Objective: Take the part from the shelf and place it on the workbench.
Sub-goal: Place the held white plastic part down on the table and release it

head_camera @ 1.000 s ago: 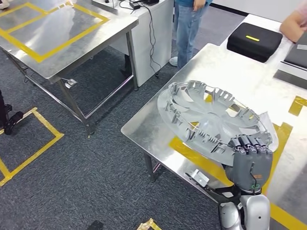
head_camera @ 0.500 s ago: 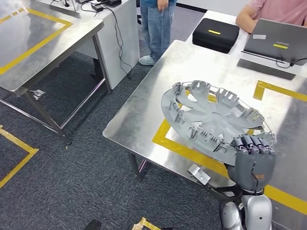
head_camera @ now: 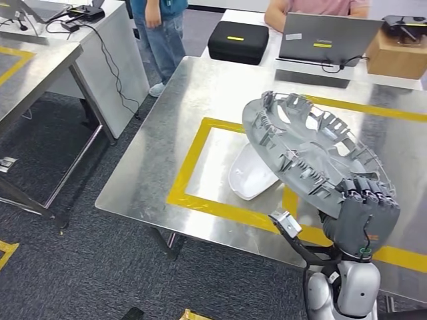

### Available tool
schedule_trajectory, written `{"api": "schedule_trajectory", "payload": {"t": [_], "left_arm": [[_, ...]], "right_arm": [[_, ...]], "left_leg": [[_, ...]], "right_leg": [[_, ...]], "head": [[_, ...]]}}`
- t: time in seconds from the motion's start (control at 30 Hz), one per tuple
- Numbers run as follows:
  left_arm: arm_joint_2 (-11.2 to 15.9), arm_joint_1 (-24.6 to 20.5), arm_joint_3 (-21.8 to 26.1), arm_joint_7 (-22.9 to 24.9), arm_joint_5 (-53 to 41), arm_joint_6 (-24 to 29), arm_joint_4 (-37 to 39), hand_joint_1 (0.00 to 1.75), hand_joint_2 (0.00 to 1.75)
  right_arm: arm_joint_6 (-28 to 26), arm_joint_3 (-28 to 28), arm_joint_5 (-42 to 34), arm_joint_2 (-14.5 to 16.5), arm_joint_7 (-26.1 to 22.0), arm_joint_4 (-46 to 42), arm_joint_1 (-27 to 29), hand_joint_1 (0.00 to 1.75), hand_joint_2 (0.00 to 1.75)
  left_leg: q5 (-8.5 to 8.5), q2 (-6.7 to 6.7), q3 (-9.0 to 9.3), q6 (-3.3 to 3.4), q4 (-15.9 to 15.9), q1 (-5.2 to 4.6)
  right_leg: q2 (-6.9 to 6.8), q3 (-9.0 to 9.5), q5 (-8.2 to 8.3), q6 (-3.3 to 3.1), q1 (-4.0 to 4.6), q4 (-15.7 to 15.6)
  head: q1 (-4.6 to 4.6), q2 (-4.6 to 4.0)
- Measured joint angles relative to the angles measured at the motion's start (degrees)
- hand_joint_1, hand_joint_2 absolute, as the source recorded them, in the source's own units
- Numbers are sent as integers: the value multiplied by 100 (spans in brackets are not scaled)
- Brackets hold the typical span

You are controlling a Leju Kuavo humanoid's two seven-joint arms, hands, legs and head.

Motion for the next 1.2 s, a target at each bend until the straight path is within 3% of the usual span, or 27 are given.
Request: {"api": "schedule_trajectory", "payload": {"t": [0.07, 0.1, 0.13, 0.2, 0.23, 0.33, 0.43, 0.5, 0.53, 0.57, 0.6, 0.63, 0.67, 0.7, 0.77, 0.83, 0.9, 0.97, 1.0, 1.03, 1.1, 1.13, 1.17, 1.2], "left_arm": [[6, -3, 0, 0, 9, 1, 0, 0, 0], [11, -5, 0, 0, 12, 1, 0, 0, 0], [16, -6, 1, 0, 14, 0, 0, 0, 0], [17, -16, 2, 4, 17, 0, 0, 0, 0], [14, -23, 2, 7, 19, 1, -1, 0, 0], [7, -36, 2, 5, 23, 5, -4, 0, 0], [6, -36, 2, 3, 23, 5, -4, 0, 0], [5, -33, 3, 2, 23, 5, -4, 0, 0], [4, -22, 4, 1, 23, 6, -4, 0, 0], [1, -13, 4, -7, 23, 7, -4, 0, 0], [2, -4, 4, -18, 23, 9, -5, 0, 0], [2, 4, 4, -31, 23, 12, -5, 0, 0], [2, 4, 4, -43, 23, 14, -6, 0, 0], [5, 6, 4, -51, 23, 16, -7, 0, 0], [0, -4, 4, -66, 24, 25, -7, 0, 0], [-5, -10, 4, -84, 33, 41, -7, 0, 0], [-8, 9, 4, -98, 52, 65, -7, 0, 0], [-12, 39, 4, -107, 64, 87, -7, 0, 0], [-14, 49, 4, -110, 66, 95, -7, 0, 0], [-15, 52, 4, -113, 67, 98, -7, 0, 0], [-12, 47, 4, -120, 69, 106, -7, 0, 0], [-9, 42, 4, -125, 73, 109, -7, 0, 0], [-9, 35, 4, -133, 76, 112, -7, 0, 0], [-10, 32, 4, -141, 81, 113, -7, 0, 0]], "right_arm": [[0, 51, 4, -46, 76, -10, -7, 175, 175], [0, 73, 5, -62, 94, -13, -15, 175, 175], [0, 97, 8, -81, 123, -15, -24, 175, 175], [1, 149, 12, -133, 216, -23, -36, 175, 175], [1, 171, 15, -169, 276, -28, -35, 175, 175], [1, 213, 25, -251, 405, -40, -43, 175, 175], [1, 223, 26, -264, 429, -41, -50, 175, 175], [1, 250, 28, -290, 475, -41, -63, 175, 175], [1, 290, 32, -334, 554, -40, -70, 175, 175], [1, 352, 37, -411, 686, -36, -75, 175, 175], [1, 417, 42, -494, 827, -28, -85, 175, 175], [1, 486, 46, -576, 971, -20, -94, 175, 175], [1, 536, 48, -636, 1066, -13, -102, 175, 175], [1, 567, 48, -666, 1114, -7, -105, 175, 175], [1, 607, 48, -714, 1192, 0, -91, 175, 175], [1, 642, 49, -753, 1302, 21, -94, 175, 175], [1, 692, 50, -782, 1435, 75, -105, 175, 175], [1, 726, 50, -817, 1544, 153, -108, 175, 175], [1, 731, 50, -835, 1577, 189, -106, 171, 175], [1, 733, 50, -850, 1600, 221, -104, 142, 175], [1, 742, 50, -868, 1651, 273, -103, 55, 175], [1, 751, 51, -881, 1688, 301, -108, 15, 175], [1, 759, 51, -899, 1736, 334, -116, 0, 175], [1, 765, 51, -926, 1794, 377, -127, 0, 175]], "left_leg": [[392, -240, 310, 73, -755, 3], [482, -362, 427, 97, -1032, 4], [499, -446, 482, 110, -1172, 0], [489, -395, 511, 120, -1252, -9], [512, -322, 523, 132, -1289, -6], [568, -165, 561, 176, -1388, 10], [569, -152, 561, 182, -1391, 7], [567, -106, 559, 189, -1390, 2], [563, -21, 559, 195, -1389, -2], [546, 116, 569, 187, -1386, -3], [513, 264, 586, 155, -1372, -22], [480, 413, 602, 118, -1352, -44], [447, 522, 623, 76, -1333, -66], [425, 595, 638, 46, -1321, -88], [380, 667, 664, 3, -1305, -71], [174, 430, 573, -43, -1041, -30], [-195, 120, 243, -59, -316, -8], [-388, 49, -100, -48, 336, -9], [-316, 45, -153, -32, 379, -10], [-145, 42, -108, -9, 208, -12], [302, 12, 185, 59, -547, -26], [442, -9, 320, 86, -889, -35], [521, -29, 407, 80, -1125, -41], [526, -43, 436, 55, -1219, -45]], "right_leg": [[154, 2, 10, 21, 2, 5], [226, -14, 21, 44, -5, 10], [291, -40, 38, 76, -19, 9], [416, -89, 80, 159, -50, -11], [367, -126, 72, 190, -50, 4], [-38, -281, -105, 227, -20, 237], [-109, -316, -158, 233, -17, 310], [-186, -421, -277, 249, -20, 537], [-247, -582, -411, 274, -30, 883], [-342, -582, -382, 308, -51, 941], [-539, -455, -315, 333, -48, 782], [-696, -311, -218, 329, -50, 569], [-818, -72, -57, 301, -45, 147], [-879, 7, -54, 255, -22, 2], [-725, -12, -46, 165, -27, 1], [-601, -10, -33, 88, -35, -7], [-488, -10, -29, 31, -33, -8], [-363, -5, -30, 10, -14, -8], [-305, 1, -30, 9, -3, -7], [-257, 9, -30, 8, 4, -7], [-189, 26, -31, 13, 15, -6], [-165, 22, -30, 27, 21, 1], [-149, 9, -35, 36, 28, 11], [-142, -7, -37, 45, 33, 20]], "head": [[3, 0], [-1, 0], [-9, 0], [-25, 0], [-27, 0], [7, 0], [18, 0], [22, 0], [24, 0], [26, 0], [32, 0], [33, 0], [31, 0], [30, 0], [20, 0], [4, 0], [-19, 0], [-23, 0], [-22, 0], [-21, 0], [-20, 0], [-19, 0], [-18, 0], [-16, 0]]}}
